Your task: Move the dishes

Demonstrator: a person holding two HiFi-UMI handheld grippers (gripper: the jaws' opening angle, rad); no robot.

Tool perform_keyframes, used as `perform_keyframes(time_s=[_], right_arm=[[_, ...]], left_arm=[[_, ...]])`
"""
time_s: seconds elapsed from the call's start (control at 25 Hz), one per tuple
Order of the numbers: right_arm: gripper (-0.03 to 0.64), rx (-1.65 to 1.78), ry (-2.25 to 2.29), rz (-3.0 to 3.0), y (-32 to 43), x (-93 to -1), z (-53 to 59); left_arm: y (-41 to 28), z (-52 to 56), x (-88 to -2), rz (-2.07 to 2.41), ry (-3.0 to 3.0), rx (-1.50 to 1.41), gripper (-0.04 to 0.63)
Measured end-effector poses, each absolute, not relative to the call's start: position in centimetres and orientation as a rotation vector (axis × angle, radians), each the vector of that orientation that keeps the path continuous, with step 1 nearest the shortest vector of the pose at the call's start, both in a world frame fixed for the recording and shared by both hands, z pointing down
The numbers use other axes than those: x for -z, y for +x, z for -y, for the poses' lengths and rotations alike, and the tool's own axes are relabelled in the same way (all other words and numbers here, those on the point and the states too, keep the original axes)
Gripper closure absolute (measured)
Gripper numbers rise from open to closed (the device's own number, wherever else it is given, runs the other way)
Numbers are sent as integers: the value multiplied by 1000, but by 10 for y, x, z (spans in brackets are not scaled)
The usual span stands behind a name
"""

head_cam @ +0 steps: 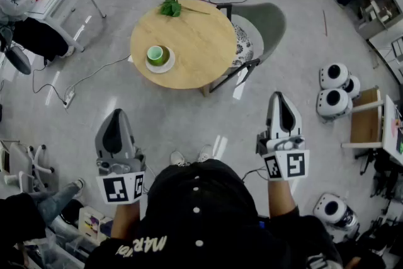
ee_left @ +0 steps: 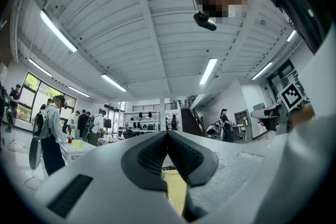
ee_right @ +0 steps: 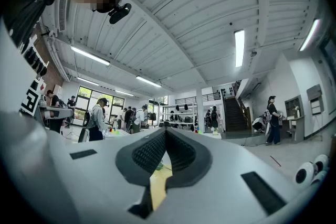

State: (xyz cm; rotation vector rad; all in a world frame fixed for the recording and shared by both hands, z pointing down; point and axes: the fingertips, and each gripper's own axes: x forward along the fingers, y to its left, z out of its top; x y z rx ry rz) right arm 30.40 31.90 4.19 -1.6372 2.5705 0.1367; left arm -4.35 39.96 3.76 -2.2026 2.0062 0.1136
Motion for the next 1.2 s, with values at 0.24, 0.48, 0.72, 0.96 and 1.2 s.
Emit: perform_keyframes(time_s=[0.24,0.48,0.72,0.96,1.2], right_arm=[[623,-102,-1594,-2558,302,-41,-320],[621,-78,-1546,-2573,297,-42,-323],[499,-87,-1525,-2579,298,-44,-324],[368,-61,-1536,-2576,310,-50,-316],[373,-50,-1512,-2601,331,-59,-308]], left_arm=[[-43,-400,-40,-2011,-2204,-115,592],[-45,-401,-42,-2017,-2202,-117,592],[-44,-404,-43,-2031,-2199,-104,592],[-34,-404,-44,-2057,-2184,-77,592],[-11,-406,-45,-2096,-2147,-48,592]])
